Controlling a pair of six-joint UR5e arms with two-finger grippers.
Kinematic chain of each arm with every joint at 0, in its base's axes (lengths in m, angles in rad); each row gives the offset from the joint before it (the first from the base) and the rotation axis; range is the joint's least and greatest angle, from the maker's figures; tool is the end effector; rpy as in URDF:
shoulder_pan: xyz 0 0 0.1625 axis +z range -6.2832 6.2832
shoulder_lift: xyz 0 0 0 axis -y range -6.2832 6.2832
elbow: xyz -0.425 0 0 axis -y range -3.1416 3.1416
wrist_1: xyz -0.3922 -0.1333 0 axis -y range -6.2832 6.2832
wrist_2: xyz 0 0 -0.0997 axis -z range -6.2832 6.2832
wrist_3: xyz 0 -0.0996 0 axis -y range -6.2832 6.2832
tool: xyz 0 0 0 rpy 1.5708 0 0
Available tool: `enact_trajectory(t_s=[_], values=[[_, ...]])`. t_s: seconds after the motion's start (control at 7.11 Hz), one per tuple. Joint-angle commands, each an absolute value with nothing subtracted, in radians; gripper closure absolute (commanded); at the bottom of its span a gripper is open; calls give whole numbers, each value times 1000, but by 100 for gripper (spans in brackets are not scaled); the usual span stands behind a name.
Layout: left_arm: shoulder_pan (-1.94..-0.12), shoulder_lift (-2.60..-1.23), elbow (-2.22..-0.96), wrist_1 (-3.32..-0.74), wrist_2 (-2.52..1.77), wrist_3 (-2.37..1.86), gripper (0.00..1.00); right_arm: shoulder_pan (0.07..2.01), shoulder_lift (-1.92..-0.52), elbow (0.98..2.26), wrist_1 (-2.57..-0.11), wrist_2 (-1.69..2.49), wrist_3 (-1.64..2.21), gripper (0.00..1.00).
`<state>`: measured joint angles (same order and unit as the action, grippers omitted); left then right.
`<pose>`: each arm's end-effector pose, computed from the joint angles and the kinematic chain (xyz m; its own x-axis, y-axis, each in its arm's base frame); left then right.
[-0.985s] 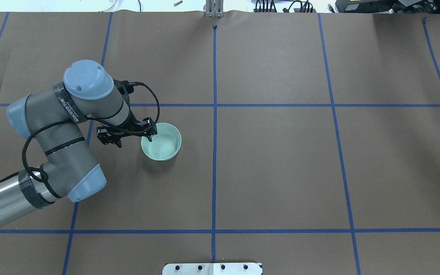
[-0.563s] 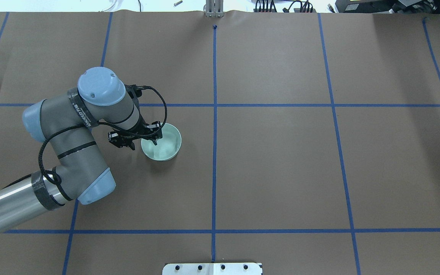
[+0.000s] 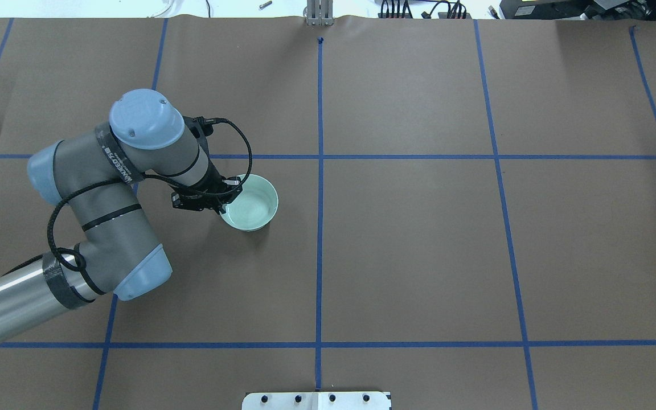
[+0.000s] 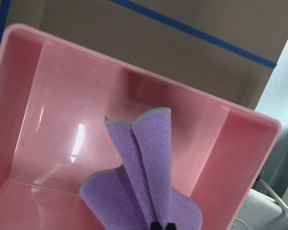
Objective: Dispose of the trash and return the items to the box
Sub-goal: 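Grasp the green bowl rim with the left gripper while the right carries the cloth away, then lift the bowl with the left gripper while the right drops the cloth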
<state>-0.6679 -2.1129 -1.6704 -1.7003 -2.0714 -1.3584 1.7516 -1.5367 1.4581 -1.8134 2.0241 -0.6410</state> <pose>0.4698 -0.4795 0.2850 0.6095 -0.2453 -0.7539 0.1557 0.9695 -0.1895 0.1731 -0.4480 0.7345 0.7909 -0.3196 0.5218 0.3772 0.9261 -0.0045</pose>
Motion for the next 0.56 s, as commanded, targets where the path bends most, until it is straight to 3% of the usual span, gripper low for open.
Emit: enact_trajectory(t_s=[0.0, 0.14, 0.42], values=[[-817, -2102, -1729, -1697, -2230, -1342, 100, 1752, -1588, 1451, -1796, 2029, -640, 100], [-903, -2082, -1733, -1695, -2305, -1278, 100, 1750, -1588, 1445, -1757, 2042, -635, 1], [-1065, -1960, -1738, -1684, -2406, -973, 100, 1749, -1585, 1453, -1709, 2115, -594, 0]])
